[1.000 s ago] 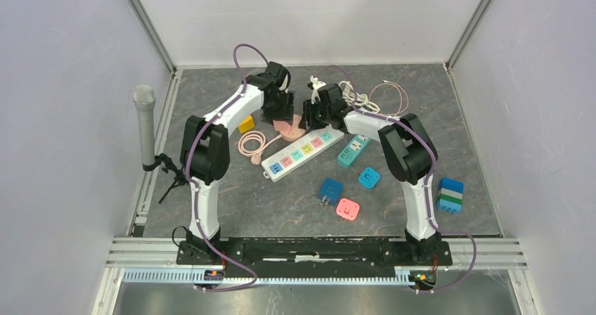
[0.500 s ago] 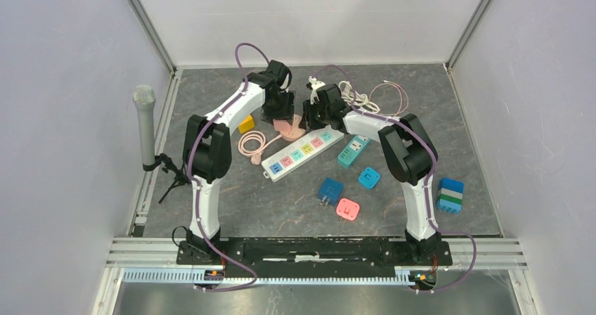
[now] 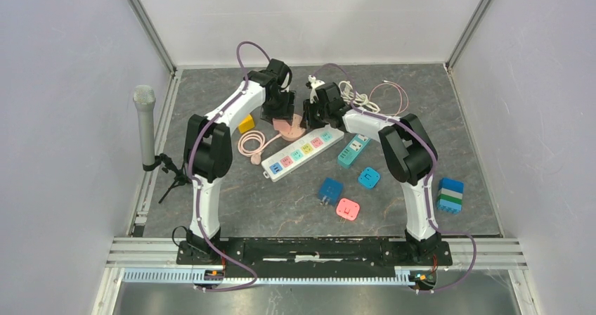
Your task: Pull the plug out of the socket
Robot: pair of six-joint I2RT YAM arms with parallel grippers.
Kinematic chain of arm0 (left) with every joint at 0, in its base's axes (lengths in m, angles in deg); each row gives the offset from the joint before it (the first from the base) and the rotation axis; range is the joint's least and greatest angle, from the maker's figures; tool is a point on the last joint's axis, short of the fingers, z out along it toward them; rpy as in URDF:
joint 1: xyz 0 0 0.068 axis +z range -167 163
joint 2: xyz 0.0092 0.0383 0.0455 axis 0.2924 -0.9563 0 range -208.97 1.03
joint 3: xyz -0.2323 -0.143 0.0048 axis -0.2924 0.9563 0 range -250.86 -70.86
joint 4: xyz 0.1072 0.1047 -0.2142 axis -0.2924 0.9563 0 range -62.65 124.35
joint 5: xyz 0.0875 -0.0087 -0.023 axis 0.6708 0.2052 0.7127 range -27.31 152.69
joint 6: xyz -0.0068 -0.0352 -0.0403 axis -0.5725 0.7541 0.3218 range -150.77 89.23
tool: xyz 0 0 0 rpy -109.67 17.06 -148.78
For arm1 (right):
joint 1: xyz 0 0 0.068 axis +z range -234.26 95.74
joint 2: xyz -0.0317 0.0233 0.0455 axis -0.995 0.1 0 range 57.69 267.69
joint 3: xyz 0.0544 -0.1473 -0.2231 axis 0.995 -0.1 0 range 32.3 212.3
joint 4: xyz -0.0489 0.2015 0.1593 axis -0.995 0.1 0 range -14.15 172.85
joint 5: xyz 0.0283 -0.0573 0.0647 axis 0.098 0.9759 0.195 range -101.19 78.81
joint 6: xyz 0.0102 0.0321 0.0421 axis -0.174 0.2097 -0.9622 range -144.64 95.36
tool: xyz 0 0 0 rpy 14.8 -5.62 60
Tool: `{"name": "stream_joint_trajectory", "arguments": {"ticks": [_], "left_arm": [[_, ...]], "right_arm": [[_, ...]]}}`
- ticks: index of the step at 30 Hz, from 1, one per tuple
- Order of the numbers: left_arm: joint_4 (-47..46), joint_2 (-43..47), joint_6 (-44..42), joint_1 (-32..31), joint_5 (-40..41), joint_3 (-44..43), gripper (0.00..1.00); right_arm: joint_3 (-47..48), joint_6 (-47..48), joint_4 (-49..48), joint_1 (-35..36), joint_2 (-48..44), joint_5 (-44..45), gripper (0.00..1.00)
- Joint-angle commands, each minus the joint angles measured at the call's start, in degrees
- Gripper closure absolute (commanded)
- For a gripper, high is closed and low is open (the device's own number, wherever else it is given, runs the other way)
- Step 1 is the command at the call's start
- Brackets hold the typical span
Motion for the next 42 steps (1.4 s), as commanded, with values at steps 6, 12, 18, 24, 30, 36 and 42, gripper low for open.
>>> {"name": "stream_joint_trajectory", "arguments": {"ticks": [6,12,18,24,30,36,42], "left_arm": [[-3.84,6.47,0.43,2.39,-0.29,-0.34,0.87],[-4.02,2.4,1.62,0.85,0.38,0.25,0.74],[-4.11,0.73,2.66,0.84,4.46,0.42,0.33],[-4.59,-0.69,3.19,0.92,4.42,-1.81,0.27],[-5.06,-1.09,2.75,0.92,6.86,-1.93,0.17],[-4.99,-1.73,2.38,0.93,4.9,-2.36,0.59],[-4.77,2.2,0.1,1.18,-0.81,-1.48,0.87]], "right_arm": [[-1.29,2.22,10.49,0.22,3.94,4.14,0.81],[-0.44,2.39,9.54,0.8,4.34,2.58,0.83],[-0.68,2.2,7.77,0.92,4.22,0.68,0.81],[-3.1,1.7,3.86,0.81,3.08,-0.38,0.8],[-3.3,1.5,3.46,0.79,3.3,-0.59,0.8],[-3.56,1.86,3.41,0.81,3.65,-0.87,0.85],[-6.16,3.9,2.58,0.7,3.43,0.3,0.97]]}}
